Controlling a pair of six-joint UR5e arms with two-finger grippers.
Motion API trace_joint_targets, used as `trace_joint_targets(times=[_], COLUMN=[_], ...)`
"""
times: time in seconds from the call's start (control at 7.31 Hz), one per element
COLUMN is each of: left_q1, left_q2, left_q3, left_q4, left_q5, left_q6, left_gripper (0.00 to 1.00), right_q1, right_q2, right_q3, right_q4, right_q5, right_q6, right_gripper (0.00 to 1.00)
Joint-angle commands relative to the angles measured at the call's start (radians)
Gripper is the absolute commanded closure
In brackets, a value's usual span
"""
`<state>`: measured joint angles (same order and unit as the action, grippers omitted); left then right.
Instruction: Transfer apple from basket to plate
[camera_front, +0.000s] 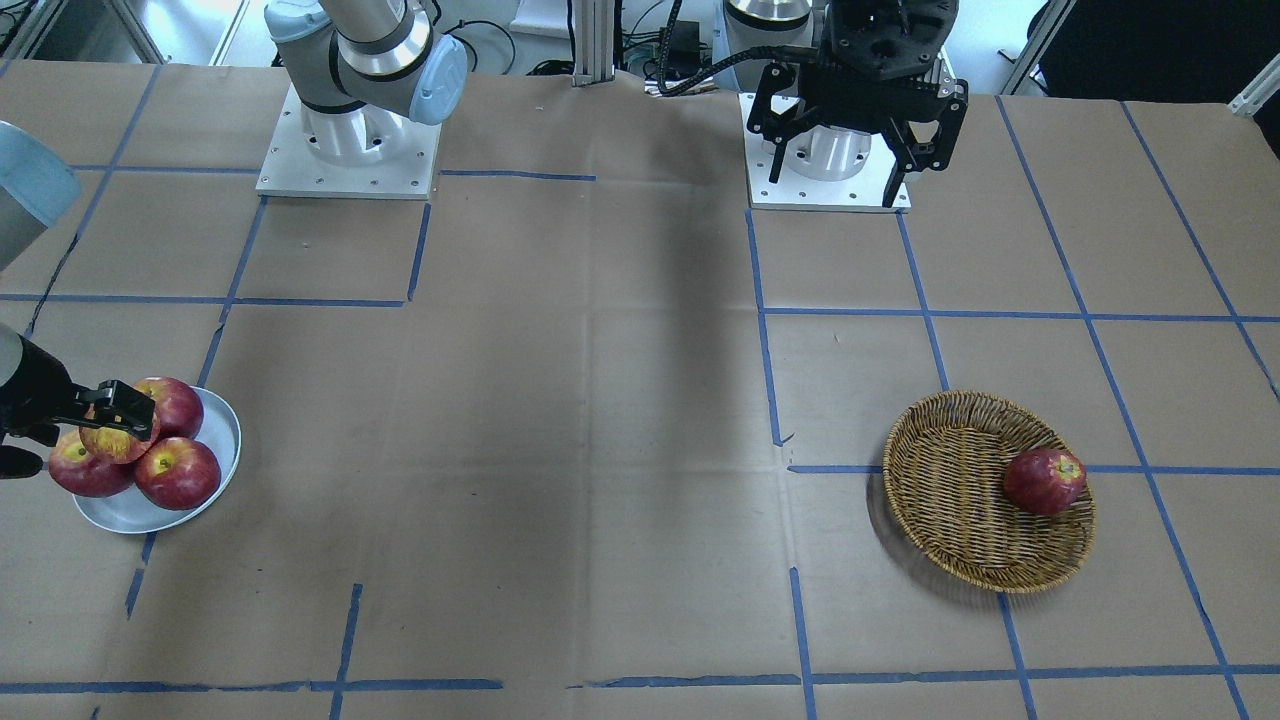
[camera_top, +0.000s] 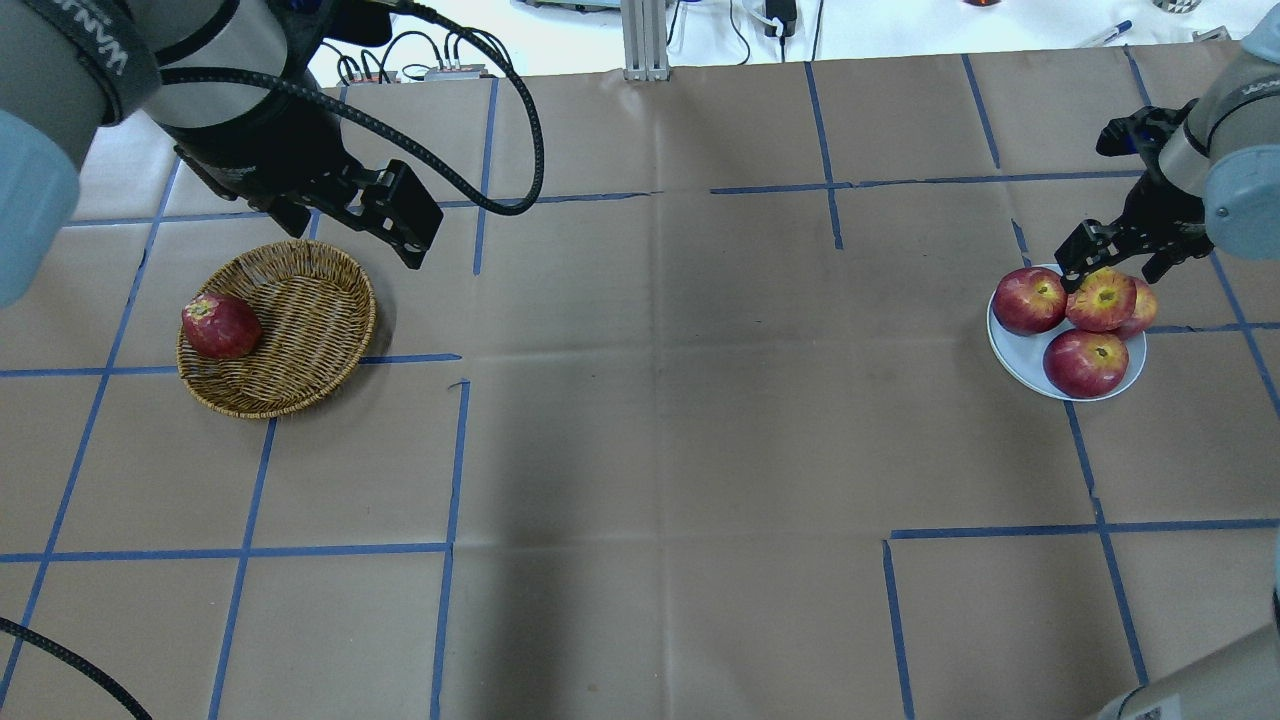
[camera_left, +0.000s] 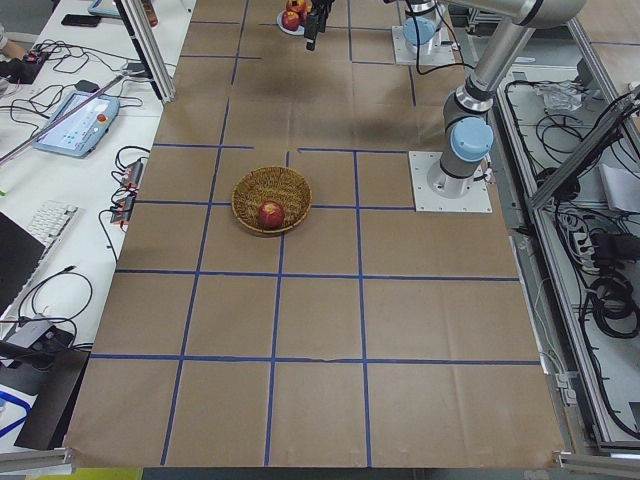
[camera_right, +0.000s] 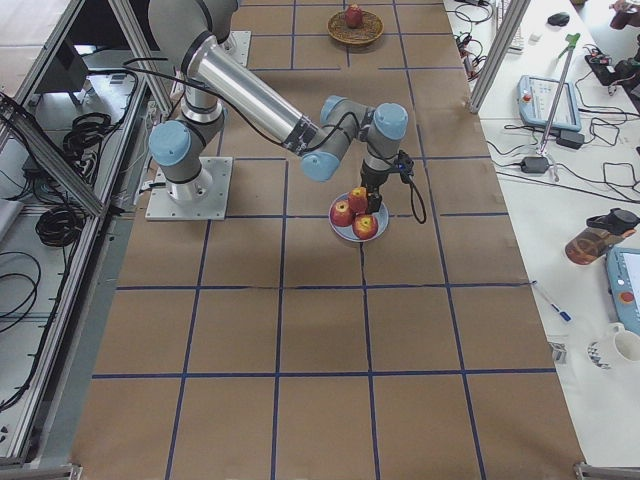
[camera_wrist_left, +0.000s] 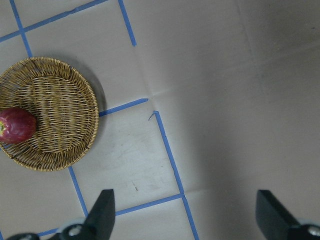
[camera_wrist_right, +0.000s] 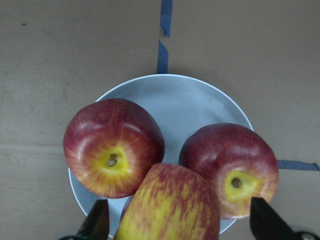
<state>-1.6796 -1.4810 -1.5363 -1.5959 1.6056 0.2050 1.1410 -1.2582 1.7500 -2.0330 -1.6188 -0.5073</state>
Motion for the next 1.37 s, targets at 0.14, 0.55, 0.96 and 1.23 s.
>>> trace_joint_targets(times=[0.14,0.55,0.96,1.23], left_q1=[0.001,0.003,0.003,0.005], left_q2=[0.013,0.011,-0.001,-0.002], left_q3=[0.015,-0.001,-0.002,-0.002], left_q4=[-0.002,0.005,0.008,0.01], left_q5=[0.004,0.002,0.001,-0.003], left_q6=[0.001,0.001,0.001,0.001], left_gripper=[0.0,0.0,0.0,0.0], right_q1=[0.011,0.121,0.259,0.359], right_q2=[-0.122,-0.187,-0.288,-0.325], right_q3=[-0.052,-0.115,-0.11,-0.116], right_q4=[0.136,0.235,0.321,0.387], right_q5=[0.037,0.033,0.036,0.033], right_q6=[0.018,0.099,0.287,0.413], right_gripper=[0.0,0.0,0.0,0.0])
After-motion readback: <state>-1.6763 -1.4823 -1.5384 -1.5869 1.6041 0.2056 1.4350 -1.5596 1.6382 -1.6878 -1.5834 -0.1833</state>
